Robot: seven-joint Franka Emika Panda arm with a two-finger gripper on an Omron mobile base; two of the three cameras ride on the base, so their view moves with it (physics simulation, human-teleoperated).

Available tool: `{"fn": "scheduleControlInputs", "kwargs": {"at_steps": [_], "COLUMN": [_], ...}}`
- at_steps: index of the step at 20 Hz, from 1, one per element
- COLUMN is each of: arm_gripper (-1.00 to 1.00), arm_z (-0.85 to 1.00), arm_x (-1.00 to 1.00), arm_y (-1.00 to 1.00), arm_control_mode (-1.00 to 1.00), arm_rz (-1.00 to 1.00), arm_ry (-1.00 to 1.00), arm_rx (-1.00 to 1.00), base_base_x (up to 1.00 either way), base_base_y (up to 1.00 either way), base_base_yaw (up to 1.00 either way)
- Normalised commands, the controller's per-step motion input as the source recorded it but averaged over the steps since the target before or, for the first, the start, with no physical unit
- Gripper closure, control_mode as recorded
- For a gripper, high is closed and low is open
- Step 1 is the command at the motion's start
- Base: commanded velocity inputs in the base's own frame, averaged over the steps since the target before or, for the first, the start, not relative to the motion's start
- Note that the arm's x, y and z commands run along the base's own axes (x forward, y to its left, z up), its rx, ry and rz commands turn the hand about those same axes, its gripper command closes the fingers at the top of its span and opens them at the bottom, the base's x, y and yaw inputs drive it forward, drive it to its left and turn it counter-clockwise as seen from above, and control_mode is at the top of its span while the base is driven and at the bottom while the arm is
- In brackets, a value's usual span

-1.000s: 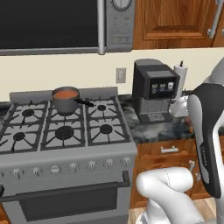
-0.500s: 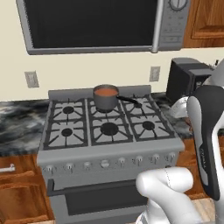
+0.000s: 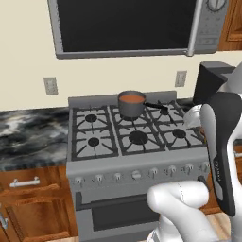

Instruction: Retrieve the chicken drumstick from the fridge and place it on the saucepan with marinade on the stove.

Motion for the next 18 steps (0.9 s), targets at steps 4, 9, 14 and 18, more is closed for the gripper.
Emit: {"fn": "scheduleControlInputs", "kwargs": {"at_steps": [4, 9, 14, 18], "arm_gripper": [1.00, 1.00, 1.00, 1.00], "arm_z": [0.00, 0.00, 0.00, 0.00], "arm_x": [0.00, 0.00, 0.00, 0.00], "arm_y": [0.00, 0.00, 0.00, 0.00], "arm_control_mode": [1.00, 1.00, 1.00, 1.00], "arm_rz": [0.00, 0.00, 0.00, 0.00], "arm_ry": [0.00, 0.00, 0.00, 0.00], "arm_rx": [0.00, 0.00, 0.00, 0.00], "base_base_x": [0.14, 0.06, 0.28, 0.41], "base_base_y": [0.41, 0.54, 0.37, 0.01], "base_base_yaw": [-0.12, -0.02, -0.01, -0.02]}}
